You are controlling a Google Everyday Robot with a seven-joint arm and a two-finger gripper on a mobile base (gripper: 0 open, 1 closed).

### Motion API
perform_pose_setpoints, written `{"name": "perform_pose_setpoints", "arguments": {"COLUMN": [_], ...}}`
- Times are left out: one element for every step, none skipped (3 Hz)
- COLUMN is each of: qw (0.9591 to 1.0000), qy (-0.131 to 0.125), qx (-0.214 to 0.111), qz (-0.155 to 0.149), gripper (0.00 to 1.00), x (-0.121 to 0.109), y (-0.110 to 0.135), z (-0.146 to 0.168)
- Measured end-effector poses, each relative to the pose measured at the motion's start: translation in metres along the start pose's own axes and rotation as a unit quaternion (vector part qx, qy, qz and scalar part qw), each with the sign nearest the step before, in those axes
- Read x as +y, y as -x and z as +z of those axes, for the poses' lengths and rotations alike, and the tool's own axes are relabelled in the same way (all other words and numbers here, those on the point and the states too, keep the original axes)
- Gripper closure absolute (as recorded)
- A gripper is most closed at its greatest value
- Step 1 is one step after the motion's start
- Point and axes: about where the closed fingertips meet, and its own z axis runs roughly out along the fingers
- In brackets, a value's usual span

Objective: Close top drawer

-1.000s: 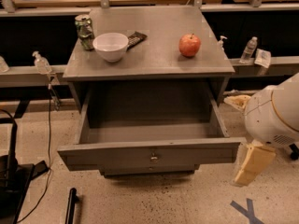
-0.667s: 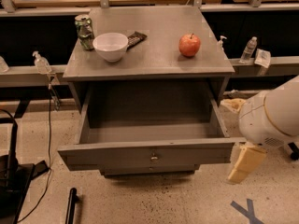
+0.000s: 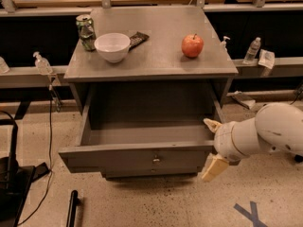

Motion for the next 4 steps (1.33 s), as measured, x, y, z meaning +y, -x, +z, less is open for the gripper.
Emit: {"name": "perform_pose_setpoints", "arguments": {"qw": [0.9998, 0.9998, 0.9991, 0.9972], "qy": [-0.019, -0.019, -0.028, -0.049], "qx": [-0.005, -0.007, -0.028, -0.036], "qz": [0.003, 0.002, -0.012, -0.043], "gripper": [0.0, 0.0, 0.0, 0.0], "x": [-0.01, -0.011, -0.018, -0.045], "y": [0.0, 0.0, 0.004, 0.016], "z": [0.005, 0.006, 0.018, 0.036]}}
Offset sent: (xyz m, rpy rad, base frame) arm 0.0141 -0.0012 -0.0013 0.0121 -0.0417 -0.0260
